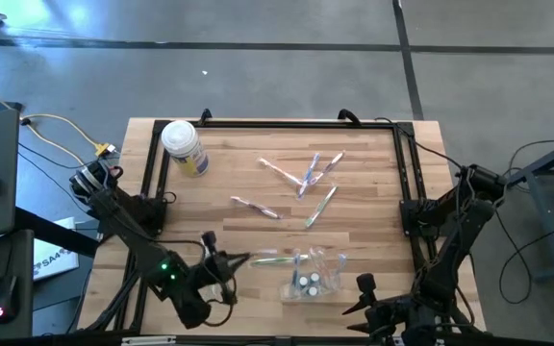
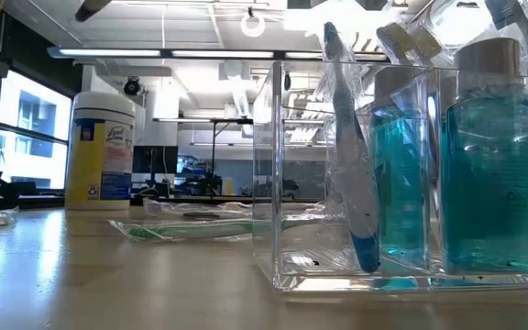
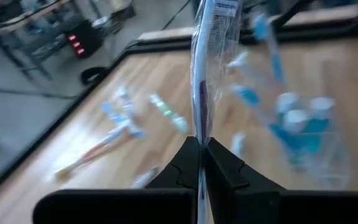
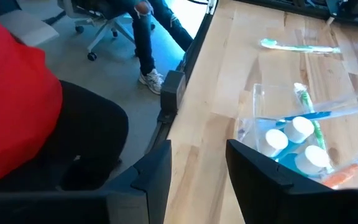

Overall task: Pick & Place toothbrushing station
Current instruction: Put the bottom purple toothbrush into the transparent bin

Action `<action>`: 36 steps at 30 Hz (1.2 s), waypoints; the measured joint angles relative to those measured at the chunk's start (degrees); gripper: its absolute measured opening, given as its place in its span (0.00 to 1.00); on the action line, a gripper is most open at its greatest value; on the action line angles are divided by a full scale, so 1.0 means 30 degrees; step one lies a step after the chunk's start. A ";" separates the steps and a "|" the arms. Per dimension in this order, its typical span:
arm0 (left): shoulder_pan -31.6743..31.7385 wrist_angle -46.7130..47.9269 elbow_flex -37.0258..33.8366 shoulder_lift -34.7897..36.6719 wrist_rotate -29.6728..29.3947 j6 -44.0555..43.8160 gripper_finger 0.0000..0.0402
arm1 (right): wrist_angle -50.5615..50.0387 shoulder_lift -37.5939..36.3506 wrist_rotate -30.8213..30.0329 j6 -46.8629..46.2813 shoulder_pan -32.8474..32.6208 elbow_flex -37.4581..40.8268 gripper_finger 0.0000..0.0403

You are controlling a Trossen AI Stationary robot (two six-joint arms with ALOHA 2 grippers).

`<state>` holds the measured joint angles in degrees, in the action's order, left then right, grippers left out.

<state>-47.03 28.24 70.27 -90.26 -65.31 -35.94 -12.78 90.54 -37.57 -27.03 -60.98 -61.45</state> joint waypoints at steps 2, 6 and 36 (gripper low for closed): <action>-0.0097 -0.3362 -0.0941 0.0000 0.0224 0.1844 0.01 | 0.0705 0.0000 0.0015 0.0104 0.0132 0.0364 0.36; 0.0209 -1.1231 -0.2806 0.0000 0.2810 0.6529 0.01 | 0.1886 0.0007 0.0215 0.0955 0.0265 0.0453 0.36; 0.6602 -3.5060 -0.6178 -0.8283 1.9178 0.8372 0.01 | 0.3068 0.0007 0.1578 0.2946 0.0163 0.0453 0.36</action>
<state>-27.22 -76.94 51.73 -115.11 -7.78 -10.83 -3.57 90.56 -32.84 -18.20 -60.49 -60.10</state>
